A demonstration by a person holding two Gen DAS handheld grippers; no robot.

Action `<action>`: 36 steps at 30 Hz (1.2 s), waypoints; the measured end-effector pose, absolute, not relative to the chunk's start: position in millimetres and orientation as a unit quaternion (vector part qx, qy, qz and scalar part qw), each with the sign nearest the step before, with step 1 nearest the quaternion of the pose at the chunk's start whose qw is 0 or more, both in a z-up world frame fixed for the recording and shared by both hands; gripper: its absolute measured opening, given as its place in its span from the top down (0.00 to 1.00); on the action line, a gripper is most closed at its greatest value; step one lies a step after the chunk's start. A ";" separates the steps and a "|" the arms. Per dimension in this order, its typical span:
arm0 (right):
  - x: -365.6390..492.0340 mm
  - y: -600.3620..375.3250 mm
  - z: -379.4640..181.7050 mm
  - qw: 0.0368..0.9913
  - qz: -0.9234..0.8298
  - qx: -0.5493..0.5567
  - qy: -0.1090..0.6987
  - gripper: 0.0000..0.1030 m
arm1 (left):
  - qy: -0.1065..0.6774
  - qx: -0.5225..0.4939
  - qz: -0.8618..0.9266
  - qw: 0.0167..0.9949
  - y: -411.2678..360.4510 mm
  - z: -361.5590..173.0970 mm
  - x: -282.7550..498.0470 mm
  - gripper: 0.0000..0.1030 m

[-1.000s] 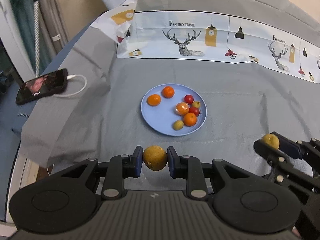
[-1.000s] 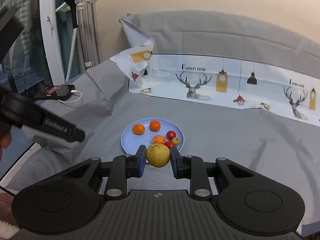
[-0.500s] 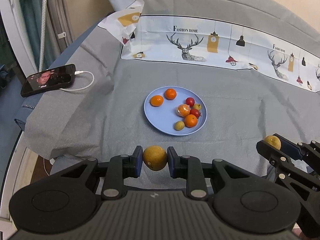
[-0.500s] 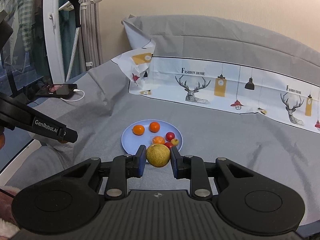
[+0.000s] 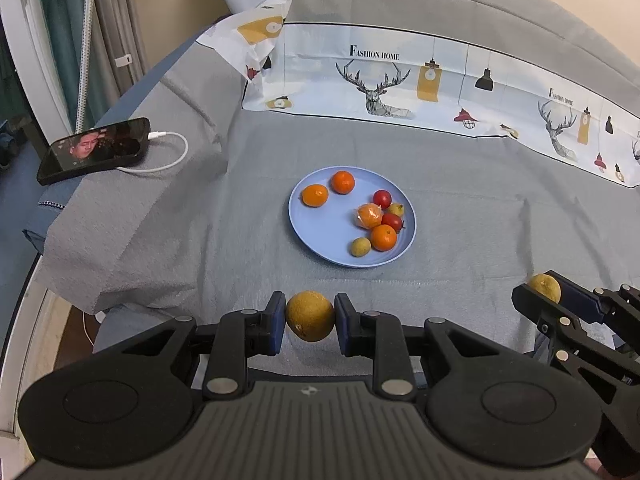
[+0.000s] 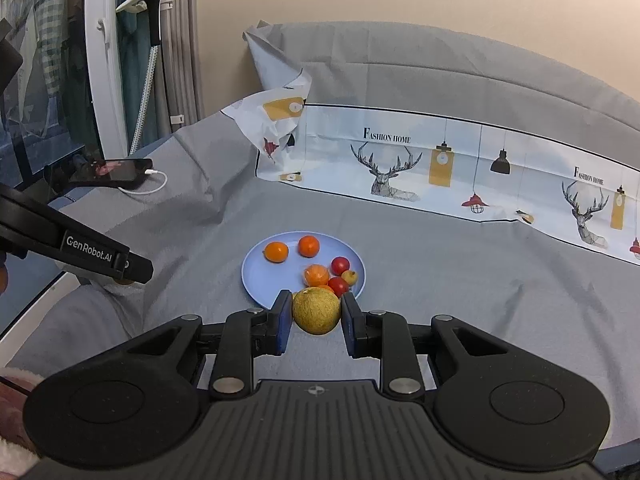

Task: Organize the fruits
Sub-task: 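Carry both yellow plums over the blue plate and open both tools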

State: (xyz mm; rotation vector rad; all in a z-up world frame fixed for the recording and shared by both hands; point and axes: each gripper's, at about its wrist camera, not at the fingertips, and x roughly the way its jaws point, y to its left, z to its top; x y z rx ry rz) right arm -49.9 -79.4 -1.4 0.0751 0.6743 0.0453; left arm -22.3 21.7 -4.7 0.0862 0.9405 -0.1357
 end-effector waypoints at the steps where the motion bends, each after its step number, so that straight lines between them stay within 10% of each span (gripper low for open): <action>1: -48.9 -79.4 -1.9 0.942 0.023 0.036 0.332 0.74 | 0.454 0.041 -0.065 0.888 22.1 -5.4 -21.1 0.72; 36: 44.2 -74.3 -48.5 0.917 0.036 0.046 0.394 0.74 | 0.508 0.033 -0.034 0.860 22.2 -46.4 91.5 0.72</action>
